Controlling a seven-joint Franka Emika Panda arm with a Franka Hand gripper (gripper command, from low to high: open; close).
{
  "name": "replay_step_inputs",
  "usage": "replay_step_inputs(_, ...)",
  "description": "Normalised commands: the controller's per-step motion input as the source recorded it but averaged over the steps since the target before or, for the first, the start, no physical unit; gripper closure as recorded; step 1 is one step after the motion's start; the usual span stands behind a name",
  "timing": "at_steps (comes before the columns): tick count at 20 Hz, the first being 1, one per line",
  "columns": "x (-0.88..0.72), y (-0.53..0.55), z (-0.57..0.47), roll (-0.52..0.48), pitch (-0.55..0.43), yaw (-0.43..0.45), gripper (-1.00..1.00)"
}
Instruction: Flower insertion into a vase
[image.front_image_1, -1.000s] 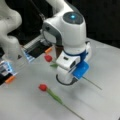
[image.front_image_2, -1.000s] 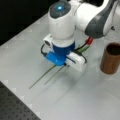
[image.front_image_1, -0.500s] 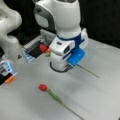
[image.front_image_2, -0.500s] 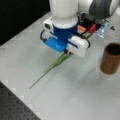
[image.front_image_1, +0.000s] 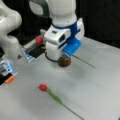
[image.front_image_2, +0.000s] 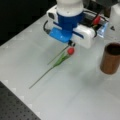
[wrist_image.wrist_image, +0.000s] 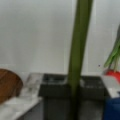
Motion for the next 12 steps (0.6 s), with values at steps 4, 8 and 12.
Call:
replay_step_inputs(4, -0.54, 0.36, -0.09, -0.011, -0.033, -0.021, 1.00)
replay_step_inputs(8, -0.64, 0.41, -0.08, 0.029, -0.092, -0.059, 1.00)
replay_step_inputs(12, -0.71, 0.34, -0.03, 0.085, -0.136, -0.104, 1.00)
